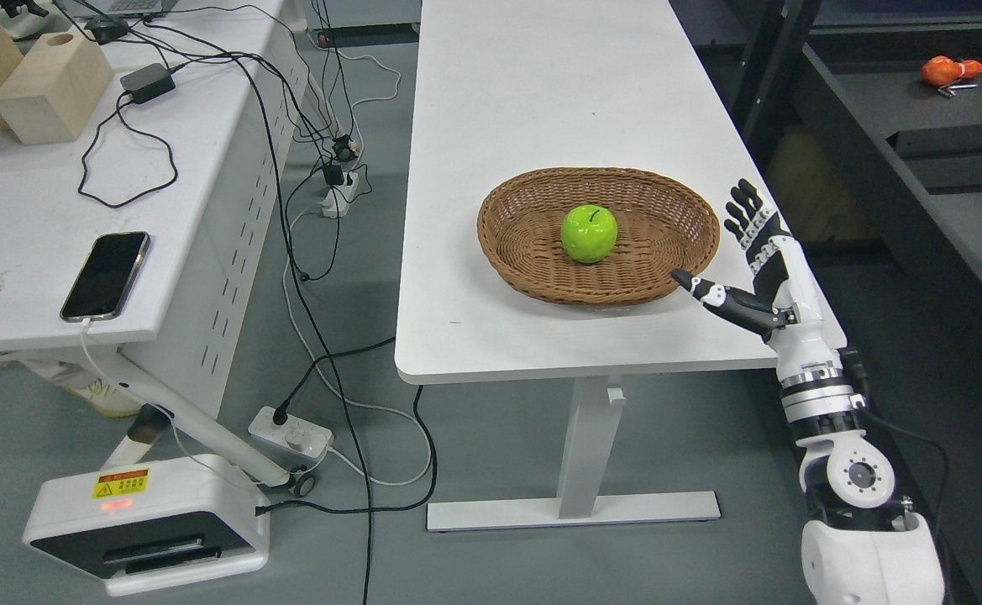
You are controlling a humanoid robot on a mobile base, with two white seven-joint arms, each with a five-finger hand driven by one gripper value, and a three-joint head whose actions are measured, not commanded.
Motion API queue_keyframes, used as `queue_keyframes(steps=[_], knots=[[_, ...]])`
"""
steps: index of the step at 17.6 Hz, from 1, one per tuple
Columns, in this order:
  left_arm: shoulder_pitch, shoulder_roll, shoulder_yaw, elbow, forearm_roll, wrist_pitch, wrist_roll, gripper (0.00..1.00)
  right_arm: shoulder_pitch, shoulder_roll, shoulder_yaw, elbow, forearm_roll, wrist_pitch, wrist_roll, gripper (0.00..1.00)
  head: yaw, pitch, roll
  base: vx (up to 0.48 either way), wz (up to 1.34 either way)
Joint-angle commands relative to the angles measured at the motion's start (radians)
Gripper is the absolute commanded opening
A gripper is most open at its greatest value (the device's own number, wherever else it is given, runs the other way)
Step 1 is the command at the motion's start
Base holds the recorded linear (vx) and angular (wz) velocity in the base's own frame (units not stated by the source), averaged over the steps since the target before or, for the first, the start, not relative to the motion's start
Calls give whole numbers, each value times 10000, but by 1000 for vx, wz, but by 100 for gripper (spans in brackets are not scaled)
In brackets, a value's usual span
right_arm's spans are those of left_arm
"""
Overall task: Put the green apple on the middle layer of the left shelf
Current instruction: 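Reach the right hand over the wicker basket toward the green apple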
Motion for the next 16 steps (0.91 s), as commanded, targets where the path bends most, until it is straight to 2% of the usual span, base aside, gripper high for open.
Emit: queue_keyframes(steps=[1,4,6,7,9,10,11,13,15,16], knots=[[0,175,0,-1,0,4,1,100,-3,-72,2,-30,-3,11,25,100,0,0,0,0,-16],[0,175,0,-1,0,-11,16,100,88,-87,-29,-30,-49,-95,101,100,0,0,0,-2,-22],[0,175,0,-1,0,-11,1,100,-3,-193,1,-106,27,-1302,208,100,0,0,0,0,0],[0,175,0,-1,0,4,1,100,-19,-787,260,-441,544,-1475,285,100,0,0,0,0,0],[0,175,0,-1,0,4,16,100,-277,-2197,1057,-980,3296,-1462,408,98,0,0,0,0,0],[0,175,0,-1,0,-11,1,100,-720,-3237,1364,-1011,5011,-1447,590,99,0,0,0,0,0],[0,175,0,-1,0,4,1,100,-1013,-4067,1762,-1027,5408,-1431,987,99,0,0,0,24,0],[0,175,0,-1,0,4,16,100,-2190,-5053,2132,-1027,5397,-1492,2074,100,0,0,0,47,-4],[0,175,0,-1,0,4,1,100,-3419,-5363,3294,-966,5473,-1432,2951,100,0,0,0,99,-24],[0,175,0,-1,16,-11,1,100,-3713,-5364,3922,-935,5595,-1431,2985,100,0,0,0,129,-40]])
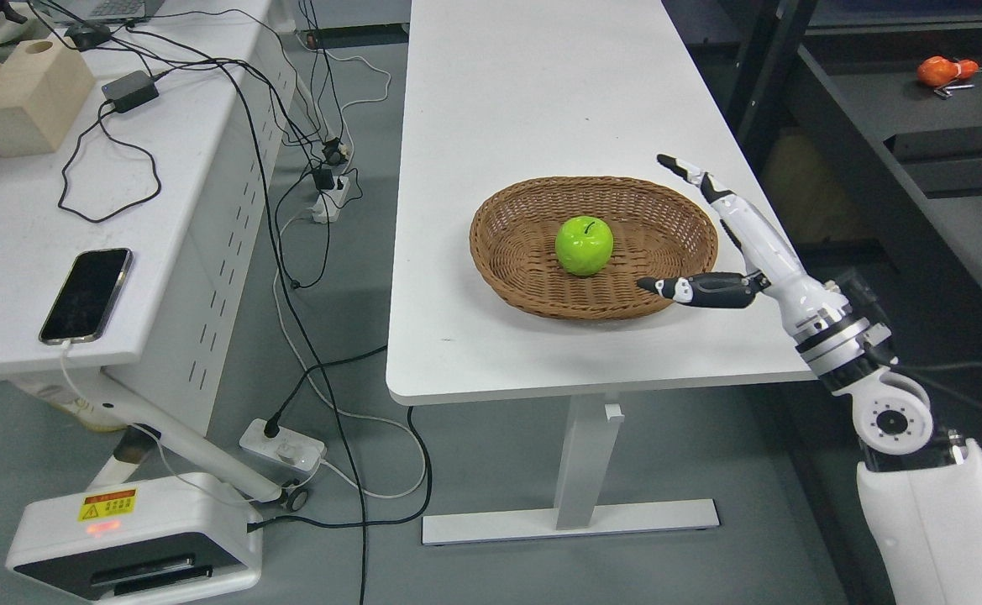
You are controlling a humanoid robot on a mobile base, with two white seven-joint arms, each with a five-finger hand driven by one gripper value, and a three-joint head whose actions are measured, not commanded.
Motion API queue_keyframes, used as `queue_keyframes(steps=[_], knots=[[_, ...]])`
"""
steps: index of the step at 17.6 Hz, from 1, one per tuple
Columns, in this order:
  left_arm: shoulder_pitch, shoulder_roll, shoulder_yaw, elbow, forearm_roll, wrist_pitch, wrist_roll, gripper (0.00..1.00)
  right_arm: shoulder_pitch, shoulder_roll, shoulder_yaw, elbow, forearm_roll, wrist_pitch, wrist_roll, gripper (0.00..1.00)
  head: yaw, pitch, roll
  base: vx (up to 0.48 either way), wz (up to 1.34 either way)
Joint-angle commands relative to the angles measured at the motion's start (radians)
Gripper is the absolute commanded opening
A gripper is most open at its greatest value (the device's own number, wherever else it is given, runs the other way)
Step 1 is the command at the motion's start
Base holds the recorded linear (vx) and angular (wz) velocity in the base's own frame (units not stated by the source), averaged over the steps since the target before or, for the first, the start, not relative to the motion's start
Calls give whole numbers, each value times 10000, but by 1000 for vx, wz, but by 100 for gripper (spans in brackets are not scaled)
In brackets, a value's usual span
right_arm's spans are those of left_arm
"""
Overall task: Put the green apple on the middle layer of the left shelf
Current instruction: 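Reach the right hand over the wicker basket toward the green apple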
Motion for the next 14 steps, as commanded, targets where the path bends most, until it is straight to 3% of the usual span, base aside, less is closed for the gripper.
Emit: queue_keyframes(steps=[1,3,6,11,14], knots=[[1,175,0,0,0,8,-7,100,-2306,-2917,3579,-279,1741,78,878,100,0,0,0,154,-118],[1,175,0,0,0,8,-7,100,-2629,-2825,4611,-125,2386,262,894,100,0,0,0,156,-129],[1,175,0,0,0,8,-7,100,-2767,-2351,4920,777,2479,232,909,100,0,0,0,169,-162],[1,175,0,0,0,-7,-7,100,-2692,-2288,6576,1546,3291,216,940,100,0,0,0,161,-209],[1,175,0,0,0,8,-7,100,-2646,-2288,6747,1624,3385,247,955,100,0,0,0,137,-193]])
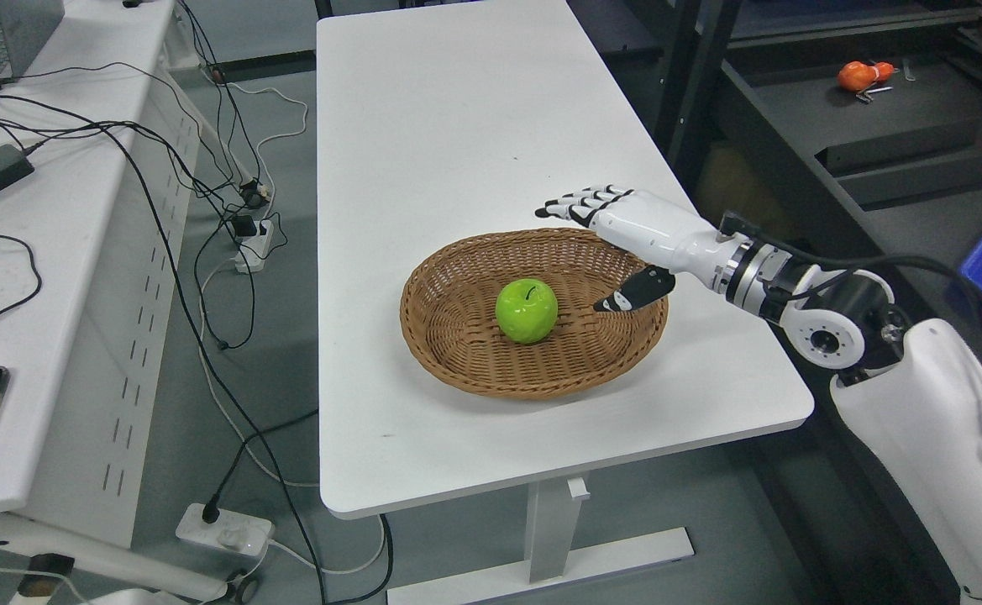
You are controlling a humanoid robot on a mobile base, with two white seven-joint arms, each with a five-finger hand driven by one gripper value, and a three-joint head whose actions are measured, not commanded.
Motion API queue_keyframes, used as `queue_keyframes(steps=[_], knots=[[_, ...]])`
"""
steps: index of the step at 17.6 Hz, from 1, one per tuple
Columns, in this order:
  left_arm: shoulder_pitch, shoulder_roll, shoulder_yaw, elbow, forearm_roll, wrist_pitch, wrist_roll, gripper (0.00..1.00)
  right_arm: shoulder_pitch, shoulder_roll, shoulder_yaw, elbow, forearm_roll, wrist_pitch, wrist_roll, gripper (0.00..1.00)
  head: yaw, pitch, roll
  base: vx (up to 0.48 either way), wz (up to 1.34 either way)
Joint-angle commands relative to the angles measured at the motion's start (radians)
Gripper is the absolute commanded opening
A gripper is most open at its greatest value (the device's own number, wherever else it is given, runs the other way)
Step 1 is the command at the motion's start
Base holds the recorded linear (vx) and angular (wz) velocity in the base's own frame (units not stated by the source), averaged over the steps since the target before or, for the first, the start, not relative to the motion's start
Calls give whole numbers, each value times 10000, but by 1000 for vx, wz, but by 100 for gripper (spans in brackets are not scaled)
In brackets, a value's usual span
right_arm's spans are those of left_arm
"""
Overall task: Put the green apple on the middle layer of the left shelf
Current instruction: 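Reach the right hand over the wicker basket toward the green apple, then close the right hand fingers around the green apple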
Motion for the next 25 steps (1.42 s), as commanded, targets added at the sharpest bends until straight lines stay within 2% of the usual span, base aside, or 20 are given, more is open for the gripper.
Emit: queue_keyframes(steps=[1,6,13,17,25], knots=[[2,174,0,-1,-2,-3,-4,100,-143,-445,2609,890,630,51,22,100,0,0,0,137,-155],[2,174,0,-1,-2,13,-4,100,-219,-307,3437,998,1183,51,360,100,0,0,0,92,-59],[2,174,0,-1,-2,13,11,100,-1246,-108,3438,998,402,-347,360,100,0,0,0,56,37],[2,174,0,-1,-2,-3,-4,100,-1370,-138,3025,998,-121,-837,314,100,0,0,0,44,42],[2,174,0,-1,-2,-3,-4,100,-1232,-139,3361,1534,891,-823,329,99,0,0,0,19,19]])
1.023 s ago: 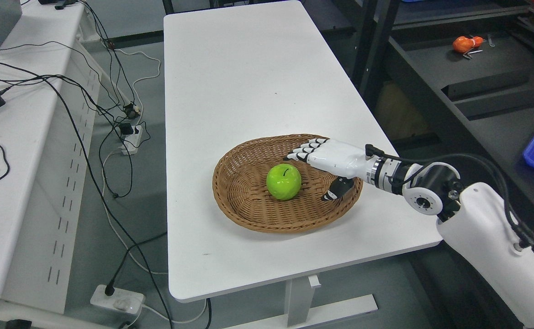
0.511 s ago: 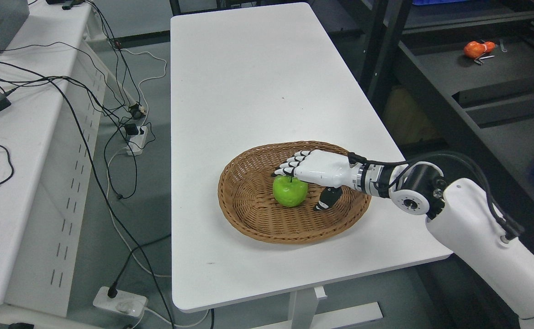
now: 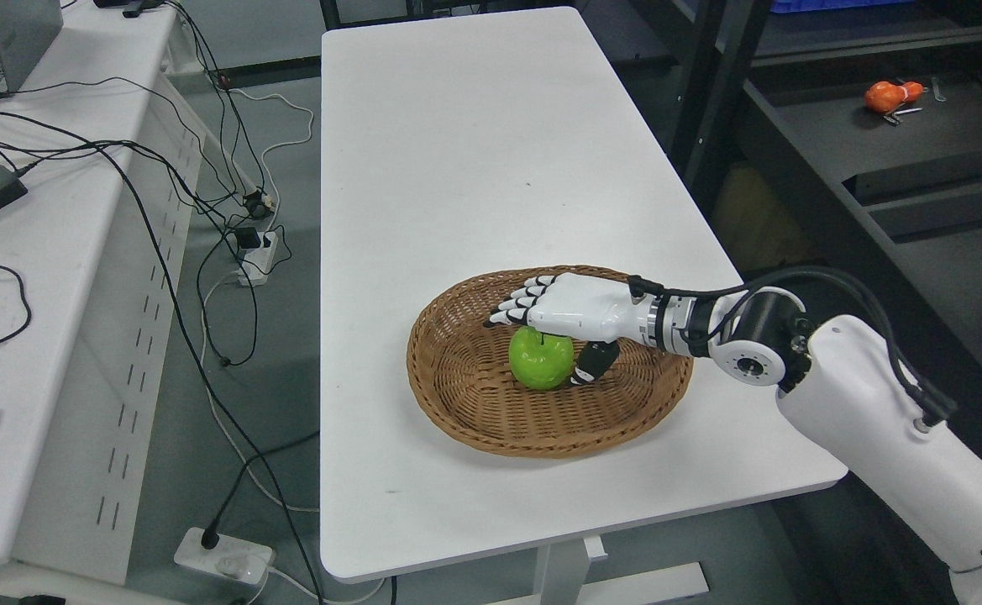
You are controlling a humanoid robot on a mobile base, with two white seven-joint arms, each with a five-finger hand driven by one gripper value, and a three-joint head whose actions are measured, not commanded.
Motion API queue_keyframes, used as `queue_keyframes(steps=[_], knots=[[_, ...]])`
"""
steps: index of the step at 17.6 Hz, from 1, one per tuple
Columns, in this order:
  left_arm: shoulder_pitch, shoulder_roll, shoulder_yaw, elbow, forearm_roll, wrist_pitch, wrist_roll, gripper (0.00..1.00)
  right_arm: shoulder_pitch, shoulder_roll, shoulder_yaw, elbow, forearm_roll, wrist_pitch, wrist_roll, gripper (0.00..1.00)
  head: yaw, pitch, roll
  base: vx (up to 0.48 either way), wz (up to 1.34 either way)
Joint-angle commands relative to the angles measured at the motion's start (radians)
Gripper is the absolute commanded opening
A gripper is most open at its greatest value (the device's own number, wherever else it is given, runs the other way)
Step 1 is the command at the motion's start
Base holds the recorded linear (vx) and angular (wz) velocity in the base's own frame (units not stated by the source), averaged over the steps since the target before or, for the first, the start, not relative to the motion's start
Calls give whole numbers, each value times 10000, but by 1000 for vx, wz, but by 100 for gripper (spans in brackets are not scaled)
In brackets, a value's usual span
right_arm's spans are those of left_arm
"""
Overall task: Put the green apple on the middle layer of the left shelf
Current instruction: 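Close the right hand fingers around the green apple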
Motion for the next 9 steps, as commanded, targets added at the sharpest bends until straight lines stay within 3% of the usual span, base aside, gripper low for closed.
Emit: queue_keyframes(steps=[1,4,9], knots=[[0,174,0,14,0,5,-1,100,10,15,378,540,442,-9,-18,97,0,0,0,0,0],[0,174,0,-2,0,-10,-1,100,11,0,287,556,382,-162,-110,84,0,0,0,0,0],[0,174,0,-2,0,-10,15,100,210,-31,-433,541,137,-791,-186,32,0,0,0,0,0]])
